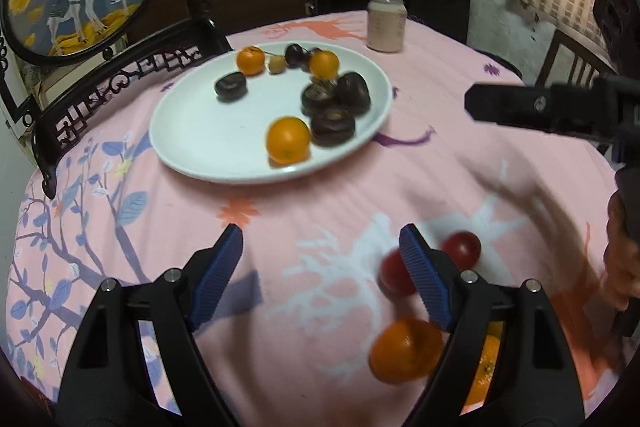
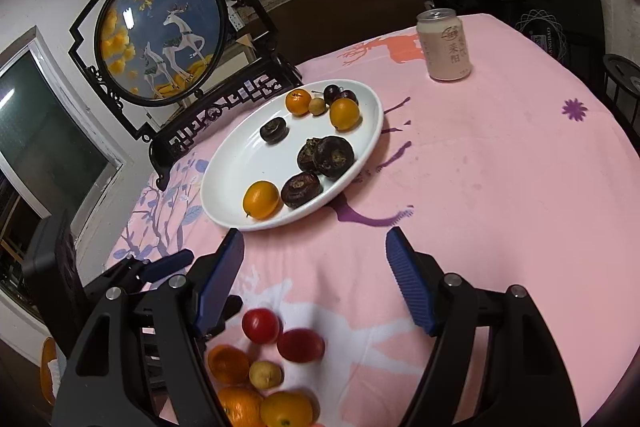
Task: Organize fruits
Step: 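Move both grippers to the remaining tomatoes and citrus on the table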
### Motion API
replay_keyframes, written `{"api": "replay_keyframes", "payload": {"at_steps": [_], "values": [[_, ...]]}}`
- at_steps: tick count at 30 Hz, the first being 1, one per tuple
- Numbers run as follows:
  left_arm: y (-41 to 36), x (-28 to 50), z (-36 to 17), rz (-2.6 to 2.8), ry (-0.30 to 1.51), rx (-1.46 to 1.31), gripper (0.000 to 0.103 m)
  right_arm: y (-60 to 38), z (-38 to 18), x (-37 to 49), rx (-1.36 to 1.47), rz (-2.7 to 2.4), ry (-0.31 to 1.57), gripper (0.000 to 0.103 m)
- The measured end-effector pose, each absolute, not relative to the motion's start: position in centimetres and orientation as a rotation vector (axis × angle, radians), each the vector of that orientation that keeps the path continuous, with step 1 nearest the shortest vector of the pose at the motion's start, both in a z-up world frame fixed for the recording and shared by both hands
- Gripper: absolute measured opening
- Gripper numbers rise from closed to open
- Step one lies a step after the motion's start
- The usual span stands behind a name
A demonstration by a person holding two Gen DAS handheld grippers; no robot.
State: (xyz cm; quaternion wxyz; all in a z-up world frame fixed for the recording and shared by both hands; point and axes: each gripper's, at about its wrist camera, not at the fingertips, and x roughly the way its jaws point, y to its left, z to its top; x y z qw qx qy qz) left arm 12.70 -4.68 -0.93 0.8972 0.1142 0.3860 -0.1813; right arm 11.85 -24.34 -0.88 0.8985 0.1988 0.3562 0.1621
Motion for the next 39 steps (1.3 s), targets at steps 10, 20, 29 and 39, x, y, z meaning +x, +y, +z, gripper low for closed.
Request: {"api": "replay_keyframes", "payload": {"at_steps": [10,20,29,39], "values": [[-5.3,12.1,-1.2,-0.445,0.811,0.211,0.085,-25.0,-1.3,11.1,0.419,0.323,0.751,0.074],[-2.0,13.3,-0.8,-0.277,0.798,0.194,0.094,-25.3,-1.4,11.1,0.43,0.315,0.75,0.074],[0.1,11.9,0.2,-0.296,0.78,0.076,0.093,-24.3,-1.1,10.8,0.397,0.338,0.748,0.074],[-4.0,10.9,-1.6,-0.42,0.839,0.178,0.074,-24.7,-1.1,10.8,0.406,0.323,0.738,0.074]]}}
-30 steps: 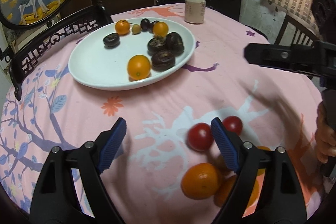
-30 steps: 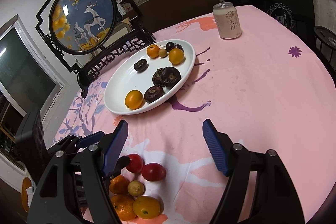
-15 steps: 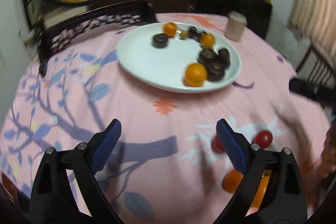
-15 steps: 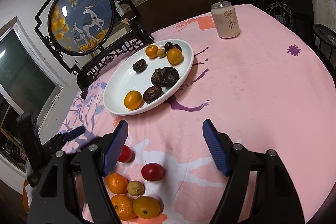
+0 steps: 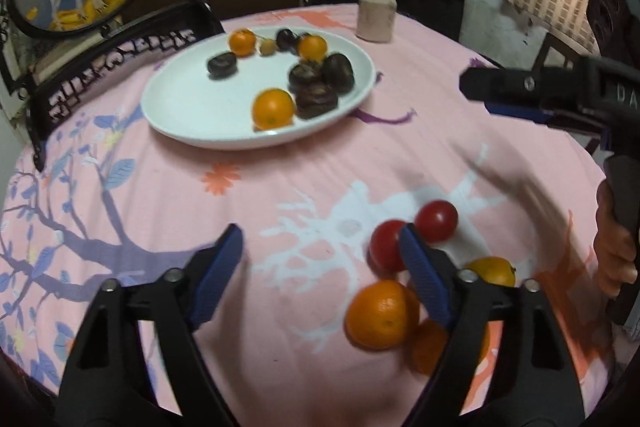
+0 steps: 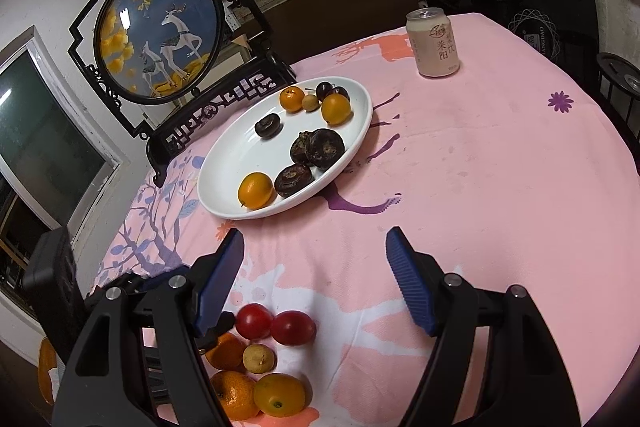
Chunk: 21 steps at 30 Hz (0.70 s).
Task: Organize fruits
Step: 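Move both grippers to the remaining tomatoes and citrus on the table, then grasp a red tomato with the left gripper while the right grasps another red tomato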
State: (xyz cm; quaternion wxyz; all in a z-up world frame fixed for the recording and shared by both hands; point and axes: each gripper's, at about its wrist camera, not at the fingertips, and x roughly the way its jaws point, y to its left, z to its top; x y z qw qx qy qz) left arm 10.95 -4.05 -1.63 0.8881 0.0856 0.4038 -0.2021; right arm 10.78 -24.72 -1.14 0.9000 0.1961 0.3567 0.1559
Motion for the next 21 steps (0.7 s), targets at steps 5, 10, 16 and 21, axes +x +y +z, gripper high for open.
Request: {"api": "replay_keyframes", "payload": {"at_steps": [5,10,16,21], "values": [[-4.3,10.9,-1.6,-0.473,0.854,0.141,0.063,-24.3,-1.1,10.7,0.384,0.327,0.738,0.074],[-5.0,10.5,-1.7,-0.543,0.869,0.136,0.063,-24.3,-1.2,10.8,0.385,0.325,0.745,0.074],[-6.6,9.9,-2.5,-0.599,0.903,0.188,0.063,-24.4,-1.1,10.8,0.385,0.321,0.742,0.074],[-7.7,9.4,-2.7,-0.641,0.898,0.221,0.053,-24.3,-1.2,10.9,0.377,0.321,0.747,0.074]]}}
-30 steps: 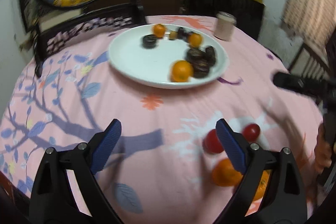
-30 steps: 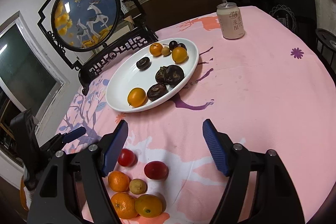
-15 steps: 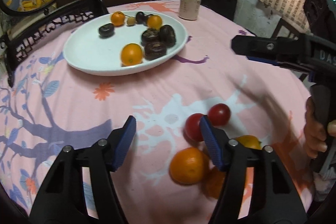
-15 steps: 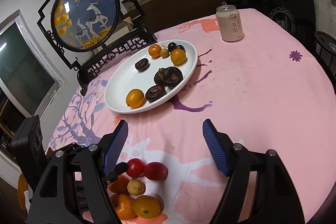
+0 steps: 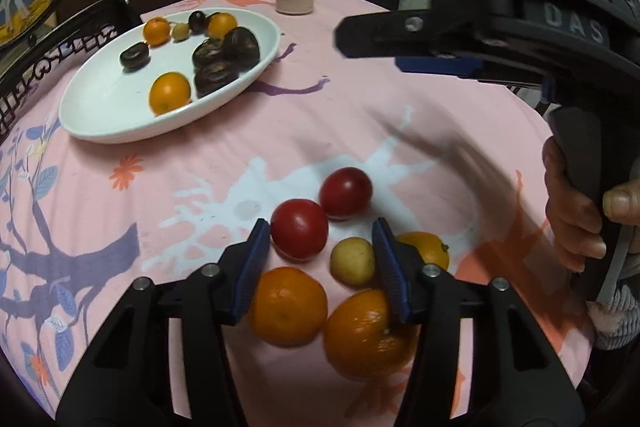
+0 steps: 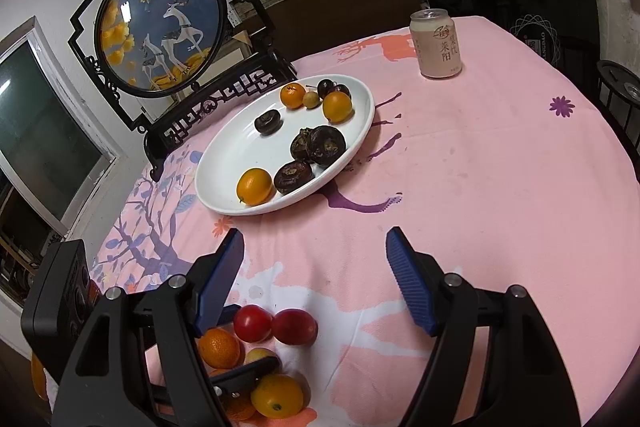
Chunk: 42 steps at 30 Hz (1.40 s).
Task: Organize fruits
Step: 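Grasp a red tomato with the left gripper while the right grasps another red tomato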
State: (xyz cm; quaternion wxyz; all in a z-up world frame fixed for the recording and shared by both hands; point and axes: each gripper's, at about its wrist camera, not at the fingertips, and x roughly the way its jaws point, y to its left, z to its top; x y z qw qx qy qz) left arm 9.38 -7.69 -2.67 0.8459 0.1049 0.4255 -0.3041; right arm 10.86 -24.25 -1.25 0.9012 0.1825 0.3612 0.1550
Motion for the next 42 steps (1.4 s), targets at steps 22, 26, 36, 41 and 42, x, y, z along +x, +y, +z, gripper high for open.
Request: {"api": "replay_keyframes", "payload": {"at_steps": [22,26,36,41,42], "values": [[-5.4,12.0,-3.1,-0.65,0.983,0.06,0.03,-23.9,-1.6,11.1,0.369,0.328,0.77,0.074],[-2.8,12.6,-1.7,-0.59,0.945,-0.002,0.03,-23.5,-1.7,11.1,0.352,0.352,0.786,0.074],[0.2,13.6,-1.3,-0.361,0.899,0.03,0.03,-20.3,-4.4,8.3,0.218,0.424,0.881,0.074],[-0.4,13.6,-1.7,-0.354,0.901,0.047,0.03,-19.4,-4.8,8.2,0.174,0.413,0.868,0.06],[-0.3,13.5,-1.8,-0.352,0.903,0.048,0.03,-19.4,-4.9,8.2,0.172,0.407,0.864,0.059]]}}
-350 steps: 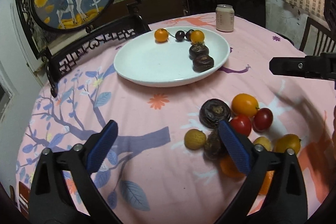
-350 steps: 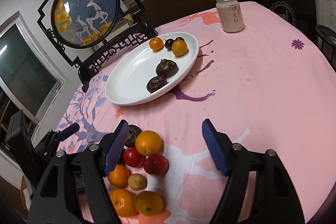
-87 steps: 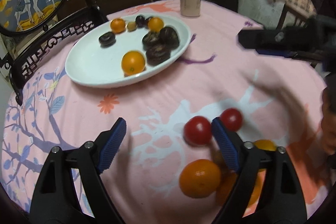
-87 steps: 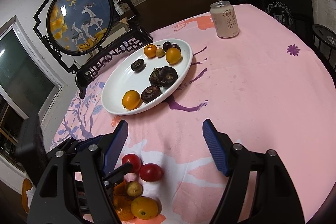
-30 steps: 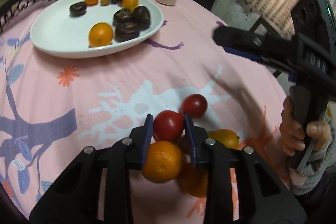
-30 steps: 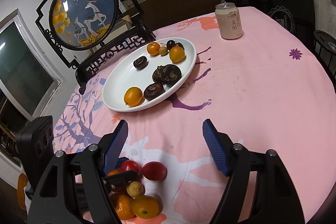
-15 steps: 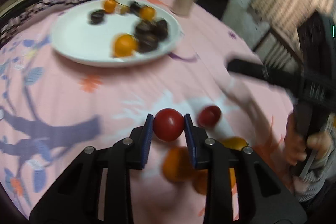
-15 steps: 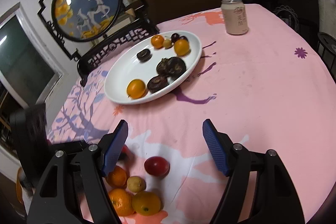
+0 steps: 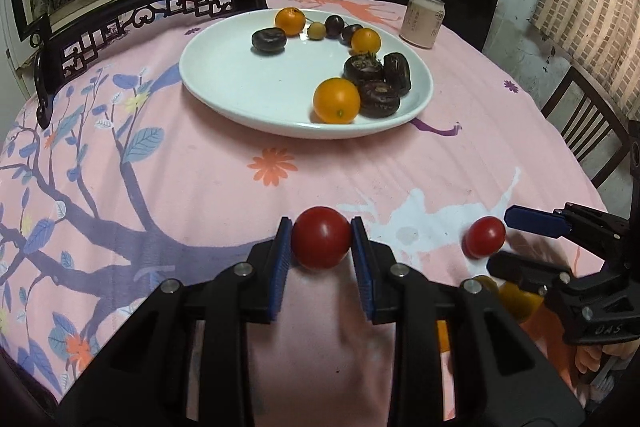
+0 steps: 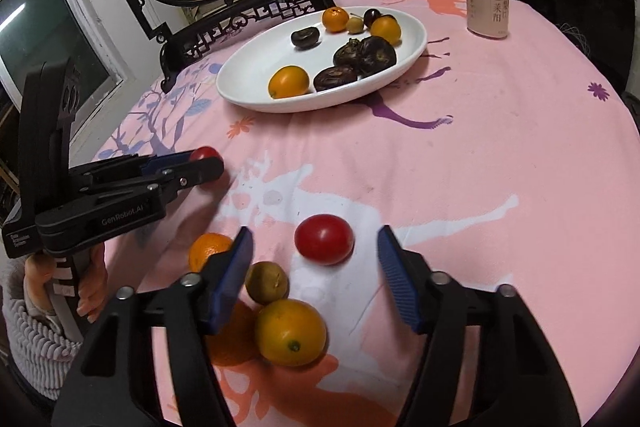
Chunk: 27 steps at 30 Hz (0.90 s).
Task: Organize fruits
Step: 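Grasp a red tomato with the left gripper while the right grasps another red tomato, then carry both red tomatoes onto the white plate and open both grippers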
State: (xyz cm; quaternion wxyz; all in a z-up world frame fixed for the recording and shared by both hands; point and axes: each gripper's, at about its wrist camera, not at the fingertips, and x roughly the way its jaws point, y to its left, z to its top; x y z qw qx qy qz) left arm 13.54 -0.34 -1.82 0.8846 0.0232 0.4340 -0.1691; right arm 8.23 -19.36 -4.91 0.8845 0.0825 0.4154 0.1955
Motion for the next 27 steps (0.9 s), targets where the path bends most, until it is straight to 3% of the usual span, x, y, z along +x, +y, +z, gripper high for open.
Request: {"api": "replay_keyframes", "payload": {"at_steps": [6,11,18,27], "values": [[-1.0,13.6,-2.4,-0.328,0.897,0.087,0.03,-18.5,-5.8,8.8,0.139,0.401,0.881,0.051],[-1.8,13.3,-2.6,-0.3,0.866,0.144,0.03,-17.3,-5.4,8.1,0.067,0.397,0.831,0.032],[-2.0,12.7,-2.0,-0.291,0.832,0.152,0.03,-16.9,-4.9,7.7,0.045,0.403,0.797,0.031],[-2.2,9.8,1.9,-0.278,0.643,0.161,0.03,-18.7,-2.6,6.6,0.111,0.388,0.687,0.031]]}}
